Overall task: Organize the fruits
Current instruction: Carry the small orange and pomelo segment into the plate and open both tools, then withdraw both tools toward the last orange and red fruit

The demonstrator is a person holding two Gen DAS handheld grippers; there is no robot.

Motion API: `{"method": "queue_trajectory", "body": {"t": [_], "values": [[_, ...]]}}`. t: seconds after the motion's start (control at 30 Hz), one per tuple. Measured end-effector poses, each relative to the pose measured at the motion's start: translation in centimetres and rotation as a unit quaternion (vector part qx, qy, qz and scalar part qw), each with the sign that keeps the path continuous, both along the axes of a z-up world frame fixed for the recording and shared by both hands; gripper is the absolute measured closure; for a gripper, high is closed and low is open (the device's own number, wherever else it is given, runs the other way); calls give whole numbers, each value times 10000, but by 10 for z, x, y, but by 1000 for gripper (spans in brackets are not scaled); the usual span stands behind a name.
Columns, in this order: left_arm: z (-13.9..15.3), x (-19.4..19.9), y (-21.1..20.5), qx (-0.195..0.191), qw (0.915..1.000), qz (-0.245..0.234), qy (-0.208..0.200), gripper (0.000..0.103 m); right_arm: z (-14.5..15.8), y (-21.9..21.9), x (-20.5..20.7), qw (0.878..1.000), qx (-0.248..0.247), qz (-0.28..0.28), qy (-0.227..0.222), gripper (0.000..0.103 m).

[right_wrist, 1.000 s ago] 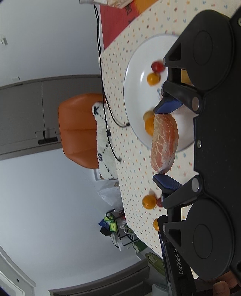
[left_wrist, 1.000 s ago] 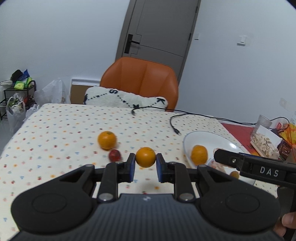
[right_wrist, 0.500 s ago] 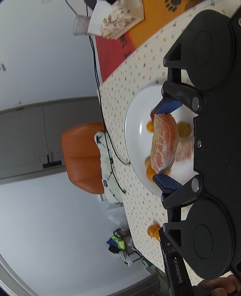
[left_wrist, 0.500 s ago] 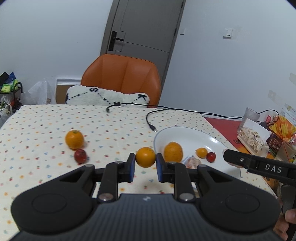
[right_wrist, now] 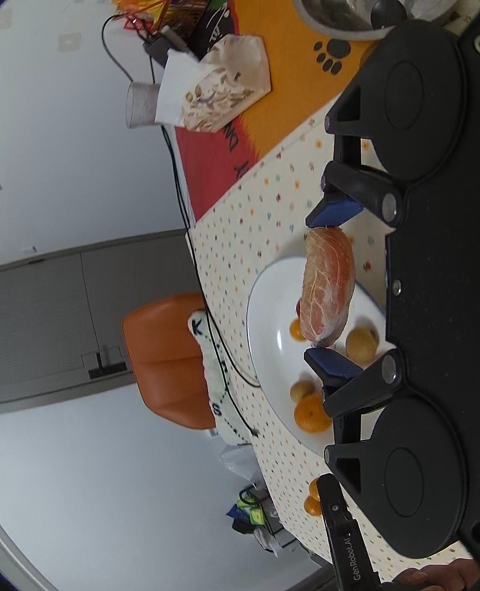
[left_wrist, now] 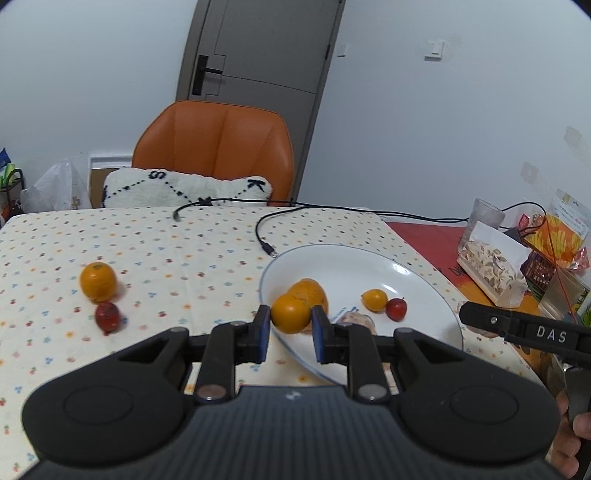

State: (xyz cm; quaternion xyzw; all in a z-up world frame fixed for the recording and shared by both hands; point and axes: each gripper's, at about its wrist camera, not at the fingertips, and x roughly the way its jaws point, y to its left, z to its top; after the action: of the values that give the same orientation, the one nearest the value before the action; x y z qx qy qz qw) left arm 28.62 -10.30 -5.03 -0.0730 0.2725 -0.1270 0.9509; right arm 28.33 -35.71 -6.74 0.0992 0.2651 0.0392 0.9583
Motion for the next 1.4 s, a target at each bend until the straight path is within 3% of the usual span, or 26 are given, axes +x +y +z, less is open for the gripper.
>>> {"method": "queue_trajectory", "body": {"t": [0.53,0.7,0.73,0.8,0.9,1.0,1.4], "values": [[-17,22,-22,128,9996,-142,227,81,-14,4,22,9999,-41,94,56,35],[-13,21,-17,79,9997,-88,213,76,-12,10,24,9997,-109,233,-28,32],[-12,19,-16,94,9997,-64,197,74,-11,12,22,9996,-138,234,-72,31],[-9,16,-14,167,9997,61,175,53,-9,14,20,9996,-146,227,-108,26],[-6,9,-6,179,9997,168,71,34,-7,14,17,9996,-60,224,-131,25],[-3,3,2,241,9993,274,57,27,-6,16,13,9996,119,245,-105,23],[11,-24,51,277,9961,838,-17,15,1,43,-4,9976,328,585,-177,9]]}}
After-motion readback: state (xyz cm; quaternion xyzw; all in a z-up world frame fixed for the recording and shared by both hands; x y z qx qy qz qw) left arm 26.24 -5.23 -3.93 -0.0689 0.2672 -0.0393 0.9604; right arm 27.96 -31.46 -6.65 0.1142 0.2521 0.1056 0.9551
